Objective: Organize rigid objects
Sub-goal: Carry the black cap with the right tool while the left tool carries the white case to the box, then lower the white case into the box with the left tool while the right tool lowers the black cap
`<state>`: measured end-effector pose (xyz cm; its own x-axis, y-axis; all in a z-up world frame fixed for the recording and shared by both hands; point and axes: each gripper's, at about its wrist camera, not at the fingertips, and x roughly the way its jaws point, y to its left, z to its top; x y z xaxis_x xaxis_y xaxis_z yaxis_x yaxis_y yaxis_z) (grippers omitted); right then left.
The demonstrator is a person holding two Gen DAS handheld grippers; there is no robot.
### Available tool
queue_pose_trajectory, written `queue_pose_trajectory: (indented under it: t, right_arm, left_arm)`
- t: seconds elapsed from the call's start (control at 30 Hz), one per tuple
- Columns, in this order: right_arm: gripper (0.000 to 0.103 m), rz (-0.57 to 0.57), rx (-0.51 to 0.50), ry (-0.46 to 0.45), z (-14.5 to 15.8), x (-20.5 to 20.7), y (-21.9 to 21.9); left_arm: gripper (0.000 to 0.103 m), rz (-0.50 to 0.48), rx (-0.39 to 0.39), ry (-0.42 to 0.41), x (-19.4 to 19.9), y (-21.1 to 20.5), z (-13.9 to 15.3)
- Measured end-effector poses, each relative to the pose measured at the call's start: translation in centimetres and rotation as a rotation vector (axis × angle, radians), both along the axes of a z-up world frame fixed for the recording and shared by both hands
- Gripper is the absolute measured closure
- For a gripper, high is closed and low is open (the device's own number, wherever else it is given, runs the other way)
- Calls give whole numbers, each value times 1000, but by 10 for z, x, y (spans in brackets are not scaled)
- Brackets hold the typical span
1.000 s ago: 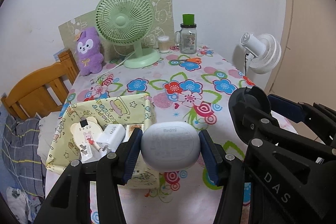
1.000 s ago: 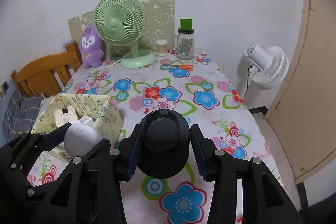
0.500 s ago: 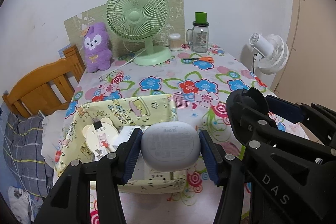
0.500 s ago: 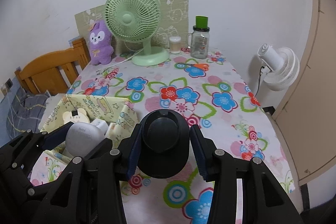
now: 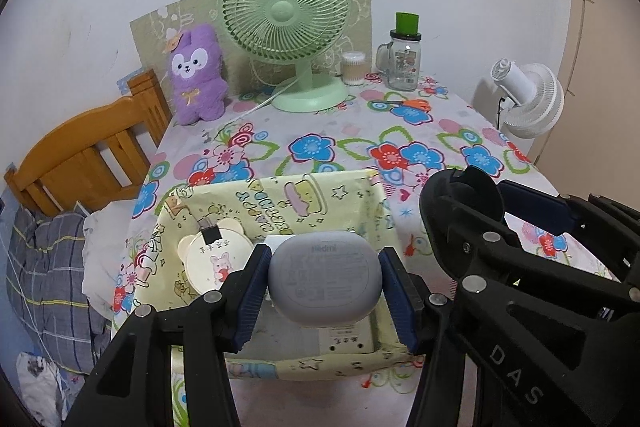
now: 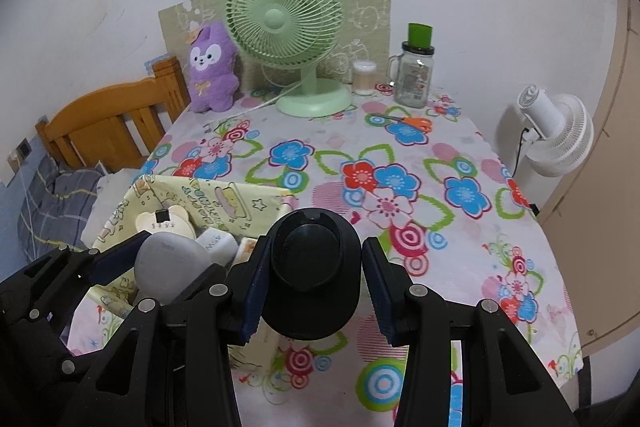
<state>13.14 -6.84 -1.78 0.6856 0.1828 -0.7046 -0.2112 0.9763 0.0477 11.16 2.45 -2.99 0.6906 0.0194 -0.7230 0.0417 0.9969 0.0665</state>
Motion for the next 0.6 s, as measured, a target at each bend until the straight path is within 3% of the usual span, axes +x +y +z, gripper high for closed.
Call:
queue_pose_trajectory:
  t: [0.6]
  right_arm:
    - [54,60,-14,53,-31,17,44]
  left_arm:
    - [46,23,-35,116,18,37,-39]
